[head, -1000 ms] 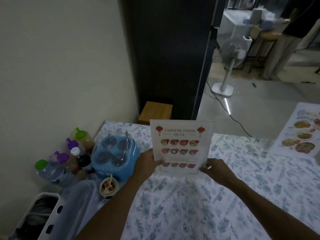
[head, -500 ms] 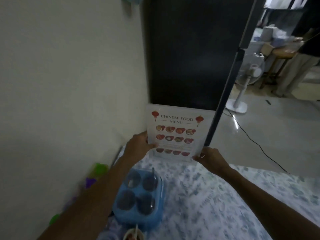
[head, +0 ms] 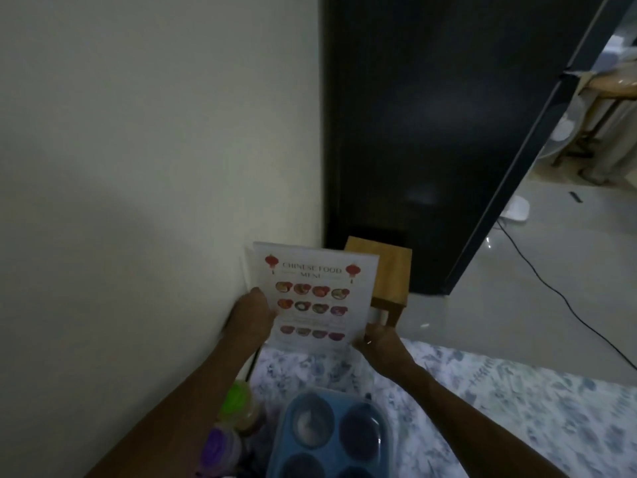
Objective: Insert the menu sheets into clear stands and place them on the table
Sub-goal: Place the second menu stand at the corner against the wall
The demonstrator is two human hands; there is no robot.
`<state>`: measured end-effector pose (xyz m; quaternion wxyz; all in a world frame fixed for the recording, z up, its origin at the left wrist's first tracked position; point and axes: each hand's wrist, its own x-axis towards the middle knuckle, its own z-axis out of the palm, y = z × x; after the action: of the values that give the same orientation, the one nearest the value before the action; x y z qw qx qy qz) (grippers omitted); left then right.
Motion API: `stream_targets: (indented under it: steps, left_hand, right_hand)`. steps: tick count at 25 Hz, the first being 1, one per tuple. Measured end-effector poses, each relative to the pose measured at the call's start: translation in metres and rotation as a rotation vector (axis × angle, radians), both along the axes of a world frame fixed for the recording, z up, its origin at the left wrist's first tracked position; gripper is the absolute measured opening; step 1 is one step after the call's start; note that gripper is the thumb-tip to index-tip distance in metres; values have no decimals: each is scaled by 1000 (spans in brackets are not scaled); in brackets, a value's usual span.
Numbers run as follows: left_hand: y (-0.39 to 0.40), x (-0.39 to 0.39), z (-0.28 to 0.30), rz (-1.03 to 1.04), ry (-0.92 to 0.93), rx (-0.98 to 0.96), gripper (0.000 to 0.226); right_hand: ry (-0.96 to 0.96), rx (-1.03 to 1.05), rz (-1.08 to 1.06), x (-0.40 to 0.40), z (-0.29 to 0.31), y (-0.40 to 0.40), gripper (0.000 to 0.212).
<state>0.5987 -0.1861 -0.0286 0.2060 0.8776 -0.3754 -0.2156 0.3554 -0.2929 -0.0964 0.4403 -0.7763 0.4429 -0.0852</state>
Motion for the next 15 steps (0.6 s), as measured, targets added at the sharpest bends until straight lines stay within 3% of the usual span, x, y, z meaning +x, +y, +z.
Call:
stream_targets:
  steps: [3,9,15]
  left_hand:
    - [-10,2,5,-6,-42,105,22]
    - [-16,-2,12,-101,-79,294,21]
    - [-18,-13,15,-178,-158,296,21]
  right_hand:
    - [56,-3,28,12,-4,-8,24]
    - [55,-38,74,22,-7,-7,25]
    - [7,-39,67,24,-5,4,31]
